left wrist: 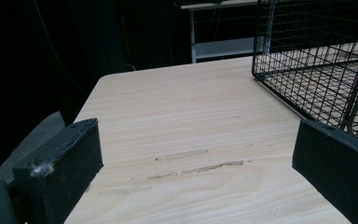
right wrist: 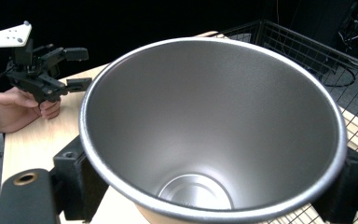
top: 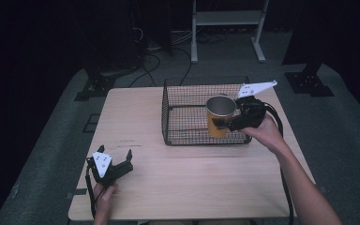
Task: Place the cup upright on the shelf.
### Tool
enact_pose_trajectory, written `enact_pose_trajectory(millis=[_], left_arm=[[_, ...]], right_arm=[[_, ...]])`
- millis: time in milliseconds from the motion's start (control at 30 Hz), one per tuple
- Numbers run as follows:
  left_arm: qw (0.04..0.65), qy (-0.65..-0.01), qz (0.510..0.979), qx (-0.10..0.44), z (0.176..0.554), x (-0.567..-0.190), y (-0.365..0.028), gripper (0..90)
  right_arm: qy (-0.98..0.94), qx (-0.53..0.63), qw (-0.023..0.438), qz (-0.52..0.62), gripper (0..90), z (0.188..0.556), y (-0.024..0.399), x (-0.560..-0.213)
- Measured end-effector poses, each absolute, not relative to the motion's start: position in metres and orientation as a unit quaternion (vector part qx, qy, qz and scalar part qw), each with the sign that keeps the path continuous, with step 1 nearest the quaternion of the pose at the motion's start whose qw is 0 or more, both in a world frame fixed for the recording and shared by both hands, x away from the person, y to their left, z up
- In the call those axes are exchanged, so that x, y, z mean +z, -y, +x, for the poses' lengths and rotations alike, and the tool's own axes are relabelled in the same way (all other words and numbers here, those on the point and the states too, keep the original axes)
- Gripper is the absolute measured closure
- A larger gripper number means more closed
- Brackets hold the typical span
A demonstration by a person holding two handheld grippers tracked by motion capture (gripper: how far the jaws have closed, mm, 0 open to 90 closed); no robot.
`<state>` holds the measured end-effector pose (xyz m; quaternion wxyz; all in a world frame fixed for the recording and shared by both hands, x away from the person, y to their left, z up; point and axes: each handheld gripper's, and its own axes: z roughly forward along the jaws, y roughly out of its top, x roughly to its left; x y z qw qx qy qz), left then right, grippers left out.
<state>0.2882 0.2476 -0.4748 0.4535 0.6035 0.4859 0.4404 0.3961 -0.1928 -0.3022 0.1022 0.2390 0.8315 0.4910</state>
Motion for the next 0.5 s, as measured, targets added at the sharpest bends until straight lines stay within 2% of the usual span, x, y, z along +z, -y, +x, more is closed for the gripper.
enact_pose_trajectory(millis=[500], left_arm=[[0.455,-0.488,0.602,0.439,0.288,-0.475,-0.248,0.8]], right_arm=[[-0.836,0.485,0.091,0.24,13.9,0.432,0.18,-0.301]])
